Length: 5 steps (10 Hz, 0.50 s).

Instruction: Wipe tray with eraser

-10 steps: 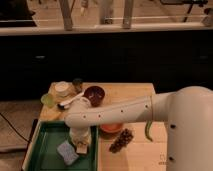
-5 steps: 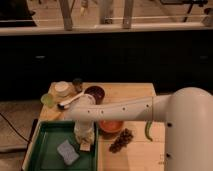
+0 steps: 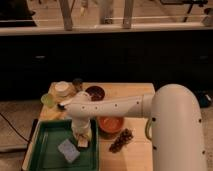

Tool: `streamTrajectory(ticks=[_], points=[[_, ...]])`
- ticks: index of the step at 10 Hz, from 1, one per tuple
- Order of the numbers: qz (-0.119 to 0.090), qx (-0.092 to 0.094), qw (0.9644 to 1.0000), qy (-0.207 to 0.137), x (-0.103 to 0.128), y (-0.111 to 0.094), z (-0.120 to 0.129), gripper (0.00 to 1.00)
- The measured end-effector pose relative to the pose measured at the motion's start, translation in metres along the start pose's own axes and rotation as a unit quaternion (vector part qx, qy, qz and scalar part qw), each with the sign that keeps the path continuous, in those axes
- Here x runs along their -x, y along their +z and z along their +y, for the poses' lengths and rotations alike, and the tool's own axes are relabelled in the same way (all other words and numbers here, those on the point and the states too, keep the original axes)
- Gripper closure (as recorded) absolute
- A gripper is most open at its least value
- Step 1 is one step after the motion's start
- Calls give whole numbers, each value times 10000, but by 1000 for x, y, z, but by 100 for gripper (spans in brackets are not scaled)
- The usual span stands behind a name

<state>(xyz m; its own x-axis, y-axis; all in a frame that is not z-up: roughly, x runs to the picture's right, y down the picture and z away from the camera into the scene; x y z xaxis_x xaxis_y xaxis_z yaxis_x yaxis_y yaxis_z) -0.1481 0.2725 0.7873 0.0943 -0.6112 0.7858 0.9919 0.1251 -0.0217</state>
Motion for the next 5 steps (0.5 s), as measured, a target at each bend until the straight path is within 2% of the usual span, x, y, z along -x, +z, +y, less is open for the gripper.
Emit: streamTrajectory(ticks=[2,5], points=[[-21,37,9995,-311,5,3,-27,100],[-123,80,9982,-576,33,9,-35,100]])
